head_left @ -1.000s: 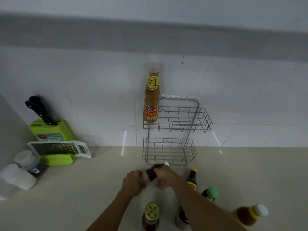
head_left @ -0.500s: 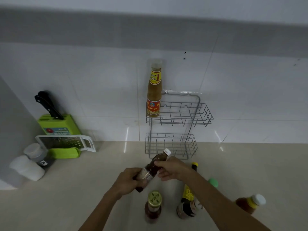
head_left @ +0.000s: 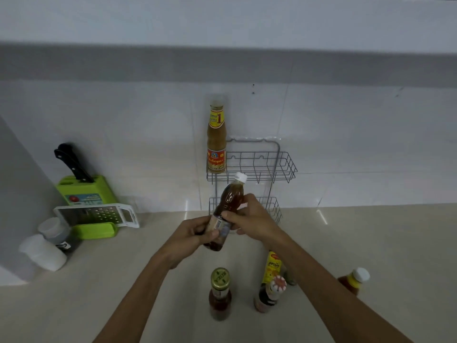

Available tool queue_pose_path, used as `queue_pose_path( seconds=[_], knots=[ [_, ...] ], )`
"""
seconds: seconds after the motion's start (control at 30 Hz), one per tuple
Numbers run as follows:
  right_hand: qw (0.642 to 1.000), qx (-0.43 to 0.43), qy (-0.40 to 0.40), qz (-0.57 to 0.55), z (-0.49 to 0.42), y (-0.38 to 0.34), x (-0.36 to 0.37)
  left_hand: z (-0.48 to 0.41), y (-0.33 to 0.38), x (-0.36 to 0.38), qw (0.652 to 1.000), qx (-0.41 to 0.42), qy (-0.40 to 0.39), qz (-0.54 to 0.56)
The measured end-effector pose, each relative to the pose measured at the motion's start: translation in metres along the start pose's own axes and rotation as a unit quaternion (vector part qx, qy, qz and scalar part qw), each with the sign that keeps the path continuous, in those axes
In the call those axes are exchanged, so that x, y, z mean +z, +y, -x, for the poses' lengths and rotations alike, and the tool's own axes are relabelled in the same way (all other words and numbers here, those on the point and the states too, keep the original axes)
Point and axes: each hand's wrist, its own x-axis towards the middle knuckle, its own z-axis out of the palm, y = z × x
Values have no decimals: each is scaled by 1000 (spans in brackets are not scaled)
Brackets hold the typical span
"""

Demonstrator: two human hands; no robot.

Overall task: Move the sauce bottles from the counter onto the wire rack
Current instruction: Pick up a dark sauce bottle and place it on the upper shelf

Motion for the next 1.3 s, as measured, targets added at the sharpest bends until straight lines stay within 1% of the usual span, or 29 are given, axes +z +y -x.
queue_pose_path(
  seconds=[0.07,0.17,0.23,0.3,0.4,0.5,0.63,0.73,0.83,1.07,1.13,1.3],
  knots=[
    [999,-30,37,27,-2,-12,-6,-2,14,2,1000,16,-9,7],
    [996,-58,56,29,-6,-32,-17,-8,36,1,999,35,-20,-1],
    [994,-80,67,37,-6,-44,-25,-13,51,0,998,45,-19,-33],
    [991,-101,82,39,-5,-55,-33,-18,67,2,994,59,-4,-95],
    [984,-126,110,53,-7,-70,-40,-30,87,9,982,85,54,-162],
    [976,-159,133,67,-13,-84,-43,-47,102,10,957,100,127,-239],
    [965,-186,170,75,-28,-98,-49,-67,126,9,932,119,175,-295],
    [957,-192,204,69,-43,-103,-52,-81,132,10,926,127,222,-277],
    [952,-184,225,93,-61,-102,-47,-95,127,12,908,130,262,-298],
    [961,-142,202,127,-99,-81,-35,-119,103,6,884,80,288,-360],
    [962,-136,207,118,-106,-77,-36,-126,96,4,880,79,306,-354],
    [960,-136,219,109,-122,-79,-39,-132,94,7,854,70,367,-361]
  ],
)
